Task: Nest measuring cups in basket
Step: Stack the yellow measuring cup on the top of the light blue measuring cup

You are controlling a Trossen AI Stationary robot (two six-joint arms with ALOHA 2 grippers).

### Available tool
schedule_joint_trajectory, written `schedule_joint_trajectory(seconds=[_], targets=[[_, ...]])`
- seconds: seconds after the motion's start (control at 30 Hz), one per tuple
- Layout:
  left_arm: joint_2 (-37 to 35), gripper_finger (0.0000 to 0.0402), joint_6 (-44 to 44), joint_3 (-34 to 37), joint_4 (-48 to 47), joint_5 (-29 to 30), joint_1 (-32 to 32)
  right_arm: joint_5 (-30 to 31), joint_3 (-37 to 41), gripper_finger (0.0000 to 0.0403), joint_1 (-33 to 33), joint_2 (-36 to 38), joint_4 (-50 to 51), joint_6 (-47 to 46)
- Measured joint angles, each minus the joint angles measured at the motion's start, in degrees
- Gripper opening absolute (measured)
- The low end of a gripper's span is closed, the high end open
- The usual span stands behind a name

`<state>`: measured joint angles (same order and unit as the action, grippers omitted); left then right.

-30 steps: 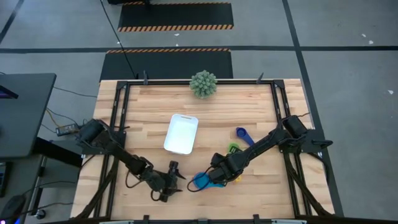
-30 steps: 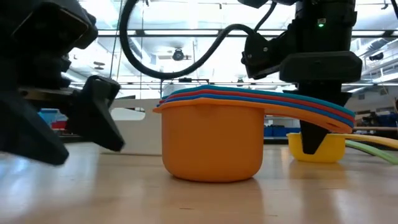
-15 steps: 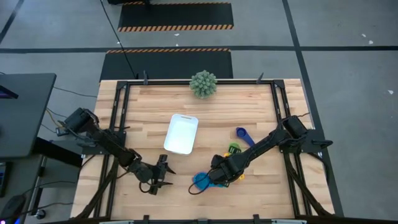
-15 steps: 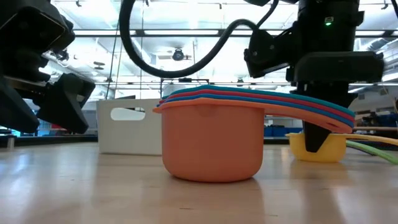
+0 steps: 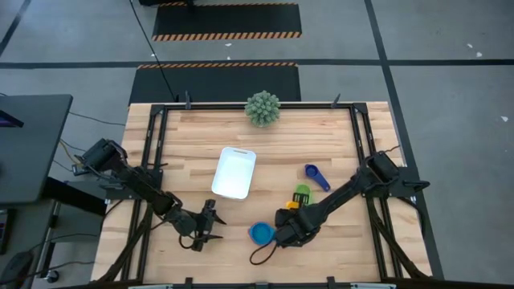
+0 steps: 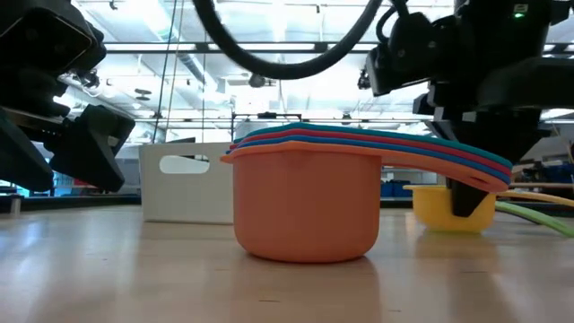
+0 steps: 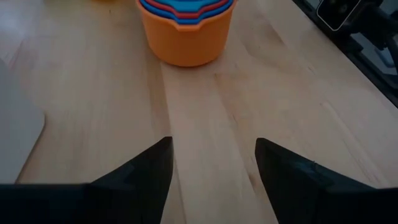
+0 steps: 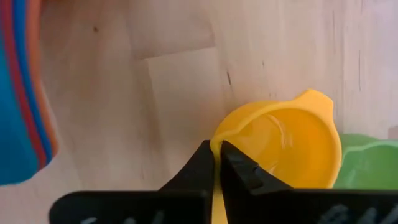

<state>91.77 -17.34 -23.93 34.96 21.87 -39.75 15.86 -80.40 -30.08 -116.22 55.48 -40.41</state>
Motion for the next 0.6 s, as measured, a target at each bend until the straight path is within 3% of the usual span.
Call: schedule_joint_trajectory(seconds=[0.23, 0.6], targets=[[0.0, 0.0233, 0.0, 0.0, 0.1, 0.0, 0.0, 0.0, -1.5, 0.0015, 0.1, 0.0, 1.4, 1.0], [0.1, 0.0233, 0.1, 0.0, 0.1, 0.1, 0.0, 0.8, -13.7, 0.0015, 0.3, 0.0, 10.8, 3.4]])
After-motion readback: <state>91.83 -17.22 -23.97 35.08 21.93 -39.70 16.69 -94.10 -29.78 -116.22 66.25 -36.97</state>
